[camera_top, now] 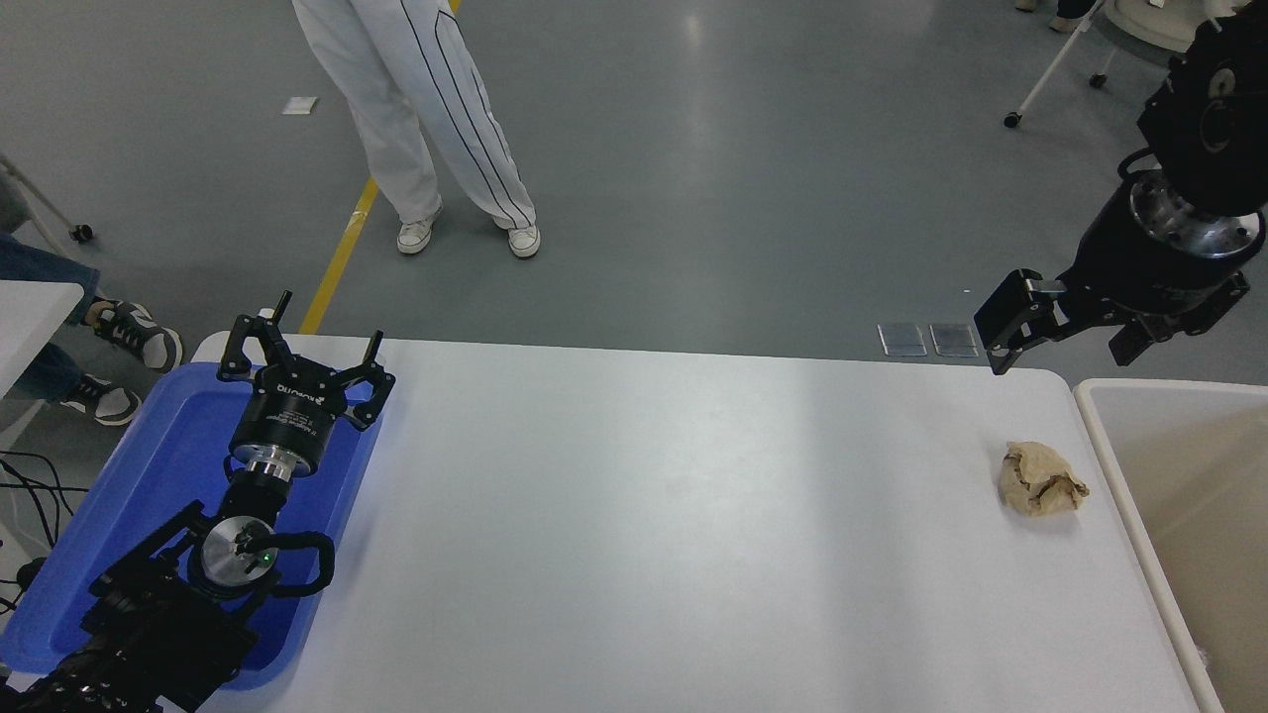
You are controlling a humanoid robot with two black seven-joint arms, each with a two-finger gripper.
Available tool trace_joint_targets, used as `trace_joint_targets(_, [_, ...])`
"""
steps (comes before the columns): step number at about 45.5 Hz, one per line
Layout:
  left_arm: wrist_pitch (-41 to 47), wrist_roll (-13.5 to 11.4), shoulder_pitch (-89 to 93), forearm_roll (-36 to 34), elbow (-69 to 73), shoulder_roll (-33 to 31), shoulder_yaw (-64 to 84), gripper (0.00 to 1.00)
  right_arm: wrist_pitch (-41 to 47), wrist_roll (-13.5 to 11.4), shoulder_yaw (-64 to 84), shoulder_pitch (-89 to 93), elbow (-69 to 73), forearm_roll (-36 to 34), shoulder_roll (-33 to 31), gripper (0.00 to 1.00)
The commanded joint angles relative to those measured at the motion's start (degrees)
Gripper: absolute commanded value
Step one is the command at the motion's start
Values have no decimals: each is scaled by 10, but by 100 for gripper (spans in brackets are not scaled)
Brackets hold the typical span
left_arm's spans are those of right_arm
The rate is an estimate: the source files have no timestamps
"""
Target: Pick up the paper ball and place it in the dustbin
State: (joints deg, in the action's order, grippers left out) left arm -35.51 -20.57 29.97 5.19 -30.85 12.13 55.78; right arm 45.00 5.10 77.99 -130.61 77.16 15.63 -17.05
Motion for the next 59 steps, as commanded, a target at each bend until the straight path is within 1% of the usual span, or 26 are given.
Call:
trace_joint_targets(1, [0, 0, 0, 0, 0, 0, 0, 100, 0, 0, -8, 5, -1, -3, 3, 100])
trace_joint_targets(47, [0, 0, 0, 0, 0, 0, 0, 100, 0, -1, 4, 77, -4, 8, -4, 100])
trace_joint_targets(59, [0, 0, 0, 0, 0, 0, 0, 100, -112, 0, 16, 91, -4, 18, -24, 100])
